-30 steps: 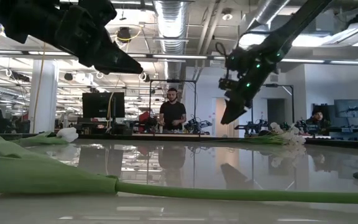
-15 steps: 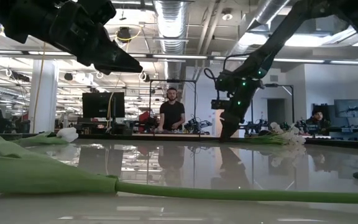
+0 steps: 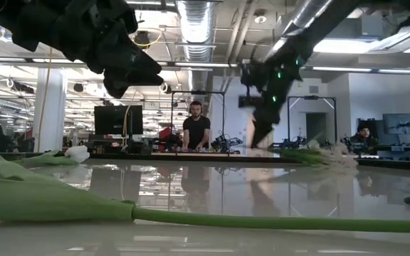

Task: Sort flowers into vase by color
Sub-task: Put the top white flowers into the transparent vase

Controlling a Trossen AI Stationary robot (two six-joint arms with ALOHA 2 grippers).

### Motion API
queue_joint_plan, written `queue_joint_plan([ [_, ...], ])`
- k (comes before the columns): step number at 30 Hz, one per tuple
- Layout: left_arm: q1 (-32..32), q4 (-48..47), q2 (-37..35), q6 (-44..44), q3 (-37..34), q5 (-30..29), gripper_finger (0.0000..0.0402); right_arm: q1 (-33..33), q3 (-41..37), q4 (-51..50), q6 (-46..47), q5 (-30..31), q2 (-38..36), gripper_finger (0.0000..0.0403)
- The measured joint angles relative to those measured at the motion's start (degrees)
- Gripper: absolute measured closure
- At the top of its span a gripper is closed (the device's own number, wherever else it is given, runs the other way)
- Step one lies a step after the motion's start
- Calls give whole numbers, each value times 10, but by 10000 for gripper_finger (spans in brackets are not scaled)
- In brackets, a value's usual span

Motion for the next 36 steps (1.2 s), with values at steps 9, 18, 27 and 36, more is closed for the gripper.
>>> queue_joint_plan([
  [9, 38, 0, 0, -247, 0, 120, 276, 212, 0, 19, -93, 118, -142, 379],
  [18, 70, 32, 0, -391, 0, 210, 276, 410, 1, 115, -243, 334, -157, 380],
  [27, 85, 75, 0, -409, 1, 261, 276, 497, 1, 162, -352, 417, -105, 380],
  [36, 85, 73, 1, -420, 1, 266, 276, 502, 0, 235, -403, 447, -52, 380],
])
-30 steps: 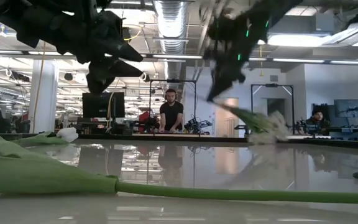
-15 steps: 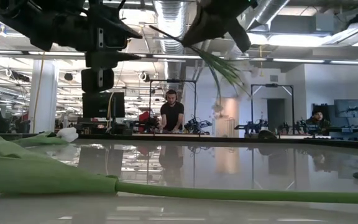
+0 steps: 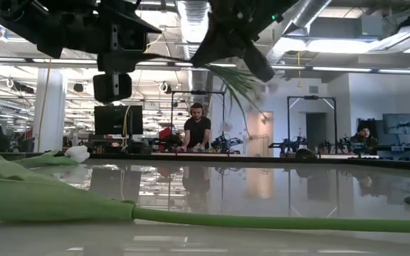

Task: Sort flowers into vase by color
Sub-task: Put the top white flowers into the transparent vase

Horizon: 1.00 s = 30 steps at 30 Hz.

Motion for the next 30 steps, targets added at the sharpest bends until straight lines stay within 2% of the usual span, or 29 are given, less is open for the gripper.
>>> queue_joint_plan([
  [9, 5, -58, 0, 5, 0, -7, 276, 8, 0, 47, -15, 20, 15, 381],
  [22, 6, -59, 0, 8, 0, -2, 276, 10, 1, 54, -4, 15, 15, 388],
  [25, 6, -59, 0, 15, 0, 2, 276, 11, 1, 47, 37, 14, 15, 387],
  [27, 9, -60, 0, 56, 0, 3, 276, 9, 1, 23, 106, 1, 15, 386],
  [30, 23, -73, 0, 194, 0, 2, 276, 3, 1, -53, 219, -87, 12, 382],
])
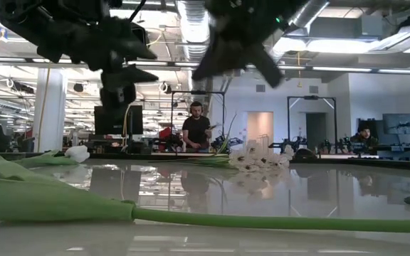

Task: Sort flowers into vase by color
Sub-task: Put the top white flowers into the transparent vase

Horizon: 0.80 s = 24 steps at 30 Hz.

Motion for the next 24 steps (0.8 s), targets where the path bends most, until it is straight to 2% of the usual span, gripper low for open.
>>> queue_joint_plan([
  [2, 12, -45, 0, 102, 9, -39, 276, -3, 0, -33, 52, -31, -1, 381],
  [5, 36, -134, 4, 269, 46, -147, 276, -3, 0, -82, 91, -32, -4, 382],
  [7, 60, -172, 23, 369, 82, -197, 276, -4, 0, -118, 116, -37, -9, 382],
  [9, 89, -204, 54, 438, 119, -197, 276, -6, 0, -149, 152, -42, -18, 381],
  [14, 154, -300, 177, 591, 227, -136, 276, -14, -3, -243, 253, -105, -53, 379],
  [18, 182, -388, 270, 689, 315, -141, 276, -11, -29, -272, 330, -150, -89, 379],
  [24, 195, -476, 365, 762, 419, -193, 276, 20, -105, -253, 373, -156, -140, 379],
])
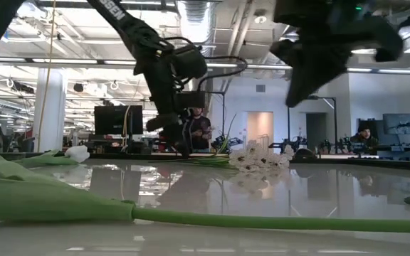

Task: Sort flowers into vase by color
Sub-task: Put the top white flowers into the transparent vase

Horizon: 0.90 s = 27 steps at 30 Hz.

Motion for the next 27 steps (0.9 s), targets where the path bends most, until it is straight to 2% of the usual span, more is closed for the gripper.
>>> queue_joint_plan([
  [4, 4, -12, 38, 38, 32, -29, 276, 12, -44, 39, 5, -1, -22, 379],
  [9, 14, -24, 71, 41, 57, -40, 276, 14, -72, 67, 7, -1, -31, 378],
  [13, 18, -52, 74, 46, 63, -7, 290, 15, -77, 62, 7, -1, -27, 379],
  [18, 18, -60, 63, 13, 61, 14, 381, 16, -76, 75, 7, -1, -27, 377],
  [19, 19, -63, 59, -8, 61, 22, 390, 16, -76, 78, 7, -1, -27, 378],
  [27, 16, -84, -19, -90, 56, 104, 400, 27, -76, 100, 42, -1, -27, 377],
])
